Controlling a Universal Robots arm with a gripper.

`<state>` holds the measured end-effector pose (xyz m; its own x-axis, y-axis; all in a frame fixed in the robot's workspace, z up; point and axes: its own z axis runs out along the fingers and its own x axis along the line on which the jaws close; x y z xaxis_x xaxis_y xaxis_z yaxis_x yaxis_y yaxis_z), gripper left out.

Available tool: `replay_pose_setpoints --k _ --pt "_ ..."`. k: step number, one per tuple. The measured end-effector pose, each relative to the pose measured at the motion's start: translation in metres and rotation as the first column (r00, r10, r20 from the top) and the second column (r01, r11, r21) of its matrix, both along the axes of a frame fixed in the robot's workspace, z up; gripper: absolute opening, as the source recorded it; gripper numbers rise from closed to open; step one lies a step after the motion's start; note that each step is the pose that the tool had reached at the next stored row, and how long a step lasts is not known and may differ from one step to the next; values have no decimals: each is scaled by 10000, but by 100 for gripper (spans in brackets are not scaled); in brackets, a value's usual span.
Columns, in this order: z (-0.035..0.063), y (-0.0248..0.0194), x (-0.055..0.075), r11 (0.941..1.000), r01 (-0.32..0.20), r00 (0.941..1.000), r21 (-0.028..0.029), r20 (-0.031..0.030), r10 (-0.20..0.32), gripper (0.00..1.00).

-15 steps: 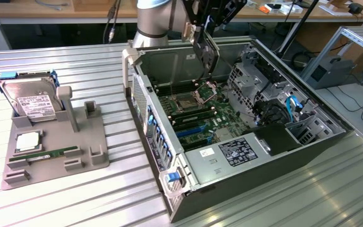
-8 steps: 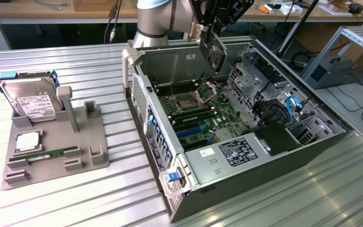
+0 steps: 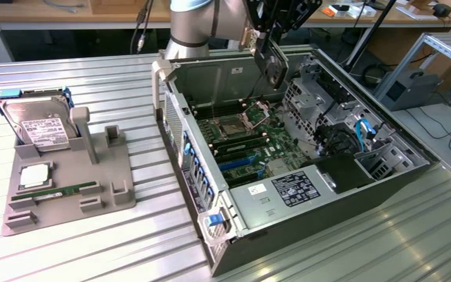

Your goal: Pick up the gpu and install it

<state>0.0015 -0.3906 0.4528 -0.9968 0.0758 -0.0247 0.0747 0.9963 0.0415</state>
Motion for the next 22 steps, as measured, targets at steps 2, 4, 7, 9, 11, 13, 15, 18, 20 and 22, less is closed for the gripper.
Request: replay_pose_setpoints --k 2,4,7,9,11,13,15,18,20,22 --pt "-1 0 35 10000 -1 10000 0 0 1 27" --pt "-1 0 73 10000 -1 10000 -3 0 1 27" --pt "-4 0 116 10000 0 10000 -10 0 0 27" --pt "-6 0 150 10000 0 10000 -14 0 0 27" --pt "-9 0 175 10000 -1 10000 -17 0 1 27" --pt "-12 0 199 10000 -1 10000 -19 0 1 27" --pt "-13 0 203 10000 1 10000 -20 0 -1 27" --pt "-13 0 203 10000 0 10000 -20 0 0 27" --pt "-13 0 203 10000 -1 10000 -20 0 1 27" --pt "-16 0 203 10000 -1 10000 -19 0 1 27"
